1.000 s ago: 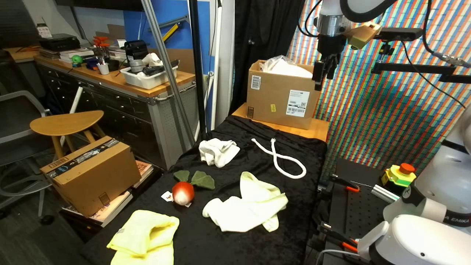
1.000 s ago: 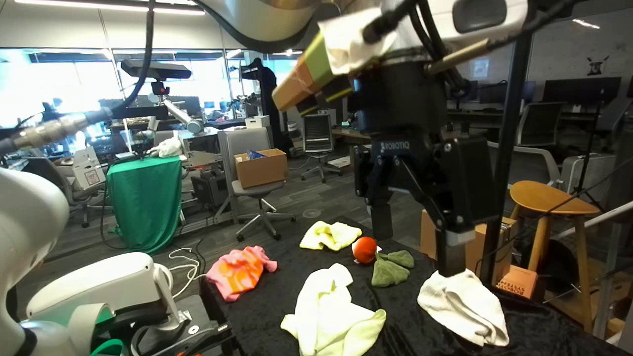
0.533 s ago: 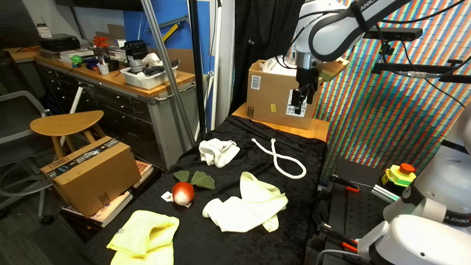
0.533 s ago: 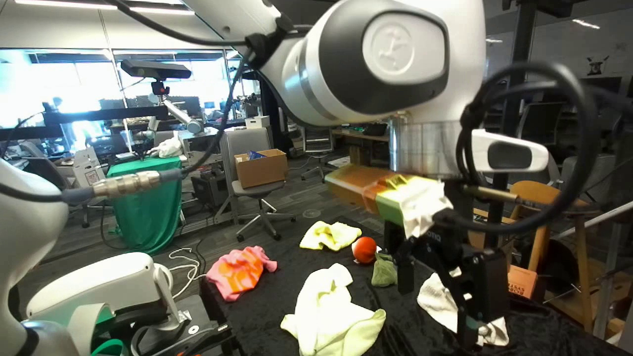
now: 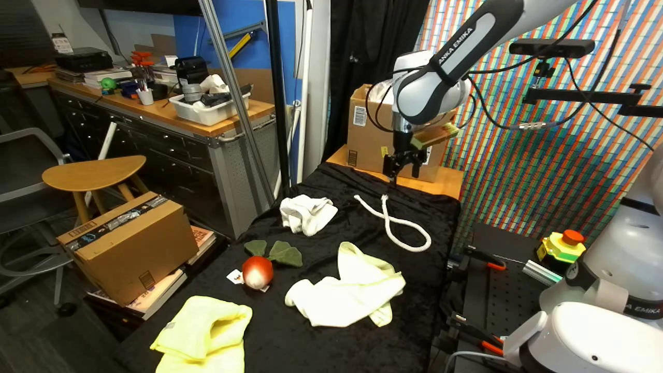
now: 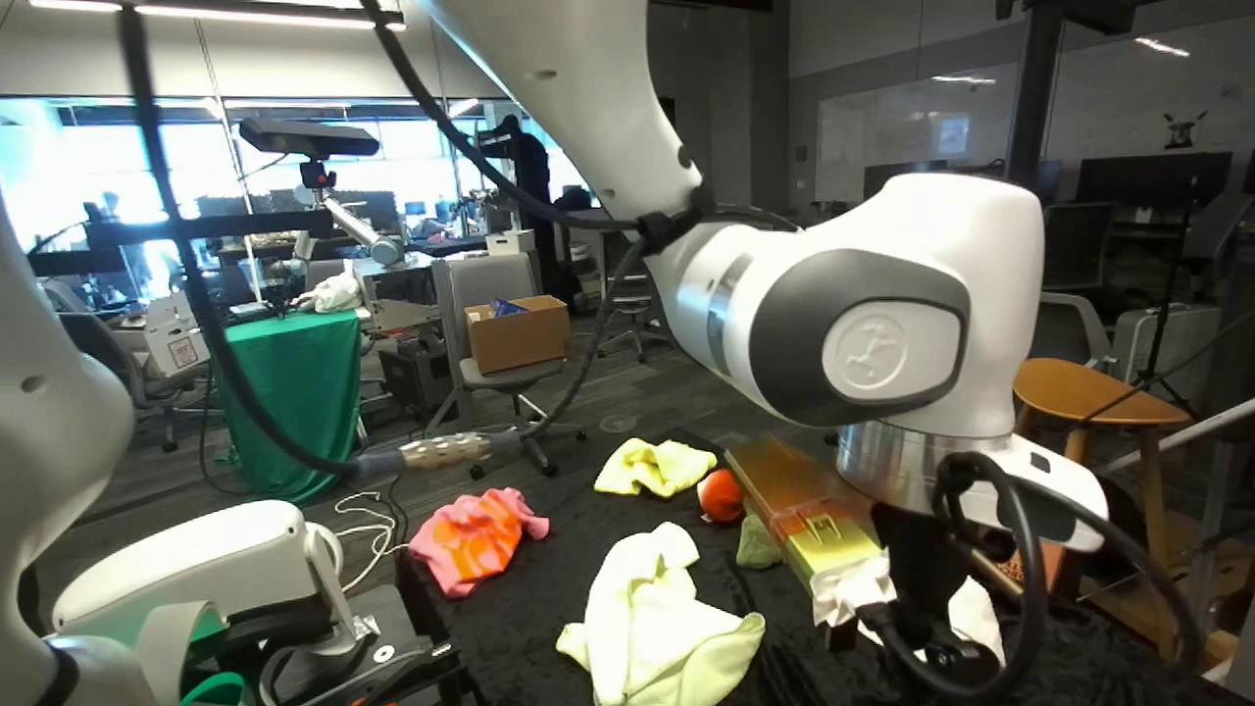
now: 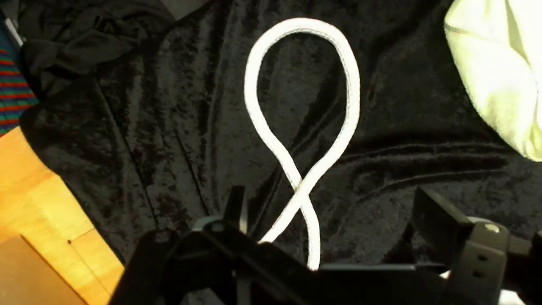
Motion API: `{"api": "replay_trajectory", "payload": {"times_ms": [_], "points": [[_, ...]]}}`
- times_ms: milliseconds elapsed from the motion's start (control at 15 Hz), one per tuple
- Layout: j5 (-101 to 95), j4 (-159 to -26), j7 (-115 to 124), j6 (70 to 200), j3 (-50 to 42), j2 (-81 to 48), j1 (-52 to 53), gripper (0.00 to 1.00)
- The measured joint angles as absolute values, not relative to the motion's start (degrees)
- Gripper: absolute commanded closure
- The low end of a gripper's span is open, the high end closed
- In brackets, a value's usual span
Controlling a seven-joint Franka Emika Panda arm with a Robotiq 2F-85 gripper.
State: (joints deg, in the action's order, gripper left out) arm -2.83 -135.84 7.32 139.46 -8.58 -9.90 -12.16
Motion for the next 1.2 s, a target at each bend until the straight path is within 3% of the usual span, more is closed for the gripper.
{"api": "replay_trajectory", "payload": {"times_ms": [1200], "points": [[15.2, -108.2, 16.6, 133.6, -8.6, -40.0, -14.1, 0.0]]}}
